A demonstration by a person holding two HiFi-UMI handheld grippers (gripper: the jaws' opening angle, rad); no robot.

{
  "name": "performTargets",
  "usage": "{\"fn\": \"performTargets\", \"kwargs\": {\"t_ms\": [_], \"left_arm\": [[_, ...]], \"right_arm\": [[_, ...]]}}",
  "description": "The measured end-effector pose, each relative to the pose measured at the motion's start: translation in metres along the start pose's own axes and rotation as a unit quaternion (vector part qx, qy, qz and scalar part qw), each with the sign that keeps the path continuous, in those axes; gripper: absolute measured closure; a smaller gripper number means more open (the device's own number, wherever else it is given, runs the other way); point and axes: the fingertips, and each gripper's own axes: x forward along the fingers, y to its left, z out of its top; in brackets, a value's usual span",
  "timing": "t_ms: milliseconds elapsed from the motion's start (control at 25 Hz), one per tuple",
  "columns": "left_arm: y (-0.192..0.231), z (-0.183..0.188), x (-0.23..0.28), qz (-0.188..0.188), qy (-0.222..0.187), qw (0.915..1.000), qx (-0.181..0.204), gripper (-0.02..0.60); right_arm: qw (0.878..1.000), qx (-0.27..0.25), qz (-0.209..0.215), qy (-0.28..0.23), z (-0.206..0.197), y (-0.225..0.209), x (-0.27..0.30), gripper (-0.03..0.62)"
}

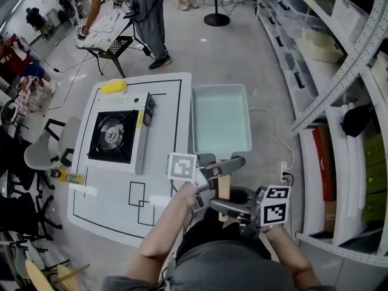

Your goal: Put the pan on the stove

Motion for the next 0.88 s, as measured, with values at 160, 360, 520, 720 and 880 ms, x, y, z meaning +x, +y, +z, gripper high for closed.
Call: {"fn": "performTargets", "kwargs": {"t_ms": [160, 360, 520, 720, 880], "left_arm": [[0.005, 0.03, -0.01, 0.008, -0.032, 0.9994, -0.003, 0.428], [0.01, 0.059, -0.029, 0.016, -0.086, 0.9959, 0.023, 0.428], [0.01, 0.075, -0.052, 0.037, -0.157, 0.9868, 0.014, 0.428], [0.006, 0.092, -0.088, 0.061, -0.247, 0.9667, 0.023, 0.428], [0.002, 0.097, -0.119, 0.085, -0.313, 0.9454, 0.033, 0.428]], "right_arm": [[1.0, 0.004, 0.015, 0.023, 0.018, -0.01, 0.014, 0.41], [0.997, 0.008, 0.041, 0.071, 0.029, -0.017, 0.028, 0.411], [0.988, 0.007, 0.086, 0.125, 0.031, -0.018, 0.039, 0.411], [0.969, 0.009, 0.145, 0.2, 0.031, -0.013, 0.055, 0.411], [0.95, 0.01, 0.184, 0.251, 0.028, -0.008, 0.067, 0.413]]}}
